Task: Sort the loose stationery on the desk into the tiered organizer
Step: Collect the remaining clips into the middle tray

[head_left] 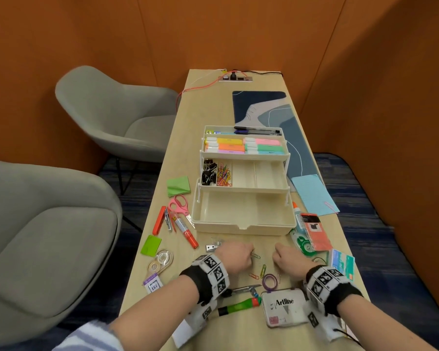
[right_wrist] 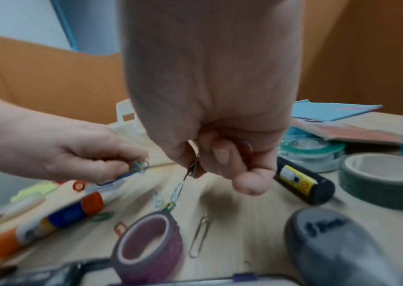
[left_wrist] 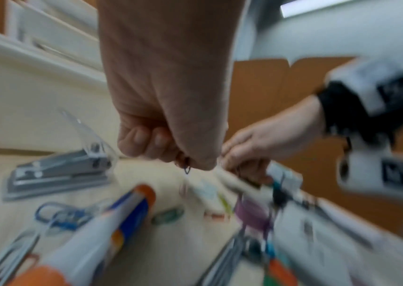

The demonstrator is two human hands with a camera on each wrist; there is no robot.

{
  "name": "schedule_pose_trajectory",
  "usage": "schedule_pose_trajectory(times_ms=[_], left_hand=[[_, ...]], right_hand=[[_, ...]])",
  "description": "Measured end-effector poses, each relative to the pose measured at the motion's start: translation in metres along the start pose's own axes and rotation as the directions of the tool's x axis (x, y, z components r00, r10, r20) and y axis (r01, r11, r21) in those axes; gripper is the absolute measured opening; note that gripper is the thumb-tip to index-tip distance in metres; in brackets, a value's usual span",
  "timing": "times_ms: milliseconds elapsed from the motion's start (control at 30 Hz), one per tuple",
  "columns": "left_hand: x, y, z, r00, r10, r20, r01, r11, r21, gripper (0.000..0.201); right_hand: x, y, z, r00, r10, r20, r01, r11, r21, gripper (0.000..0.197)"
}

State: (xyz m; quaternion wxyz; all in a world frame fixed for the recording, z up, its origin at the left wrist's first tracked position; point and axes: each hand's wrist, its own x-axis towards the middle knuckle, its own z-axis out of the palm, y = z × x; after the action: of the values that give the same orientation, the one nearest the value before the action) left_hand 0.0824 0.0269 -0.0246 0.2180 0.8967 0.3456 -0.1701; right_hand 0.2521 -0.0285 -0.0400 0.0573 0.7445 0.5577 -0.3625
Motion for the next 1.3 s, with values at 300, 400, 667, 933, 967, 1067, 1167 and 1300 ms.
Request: schedule_pose_trajectory(times_ms=[300, 400, 667, 933, 967, 1067, 1167, 1300], left_hand=[[-0.008, -0.039, -0.095, 0.889, -0.287, -0.357, 0.05, 0.835, -0.548, 0.026], [0.008, -0.054, -0.135, 0.855, -0.398, -0.333, 0.153, 0.807, -0.57, 0.03], [0.041, -0.069, -0.167, 0.868, -0.489, -0.088, 0.417, 0.813, -0.406, 0.034], [0.046, -0.073, -0.172, 0.851, -0.525, -0.028, 0.303, 0.533, -0.79, 0.035], [0.044, -0.072, -0.173, 0.849, -0.529, -0.012, 0.28, 0.469, -0.838, 0.036], [0.045, -0.073, -0.171, 0.833, -0.553, 0.009, 0.247, 0.357, -0.901, 0.027], [0.046, -0.08, -0.167, 0.824, -0.563, -0.054, 0.187, 0.361, -0.914, 0.011], [0.04, -0.084, -0.165, 0.827, -0.559, -0.06, 0.205, 0.399, -0.894, 0.037]], right_hand=[[-0.015, 0.005, -0.001, 0.991, 0.039, -0.126, 0.013, 0.923, 0.385, 0.023], [-0.019, -0.004, -0.009, 0.989, 0.015, -0.144, 0.05, 0.898, 0.438, 0.022], [-0.029, -0.04, -0.047, 0.98, -0.085, -0.181, 0.163, 0.864, 0.477, 0.022], [0.009, -0.094, -0.115, 0.977, -0.096, -0.189, 0.192, 0.774, 0.603, 0.017], [0.018, -0.103, -0.124, 0.979, -0.095, -0.183, 0.188, 0.773, 0.606, 0.016], [0.044, -0.127, -0.144, 0.984, -0.082, -0.156, 0.157, 0.806, 0.571, 0.011], [0.063, -0.148, -0.151, 0.986, -0.072, -0.15, 0.137, 0.863, 0.487, 0.013], [0.077, -0.166, -0.151, 0.981, -0.098, -0.166, 0.143, 0.947, 0.289, 0.031]])
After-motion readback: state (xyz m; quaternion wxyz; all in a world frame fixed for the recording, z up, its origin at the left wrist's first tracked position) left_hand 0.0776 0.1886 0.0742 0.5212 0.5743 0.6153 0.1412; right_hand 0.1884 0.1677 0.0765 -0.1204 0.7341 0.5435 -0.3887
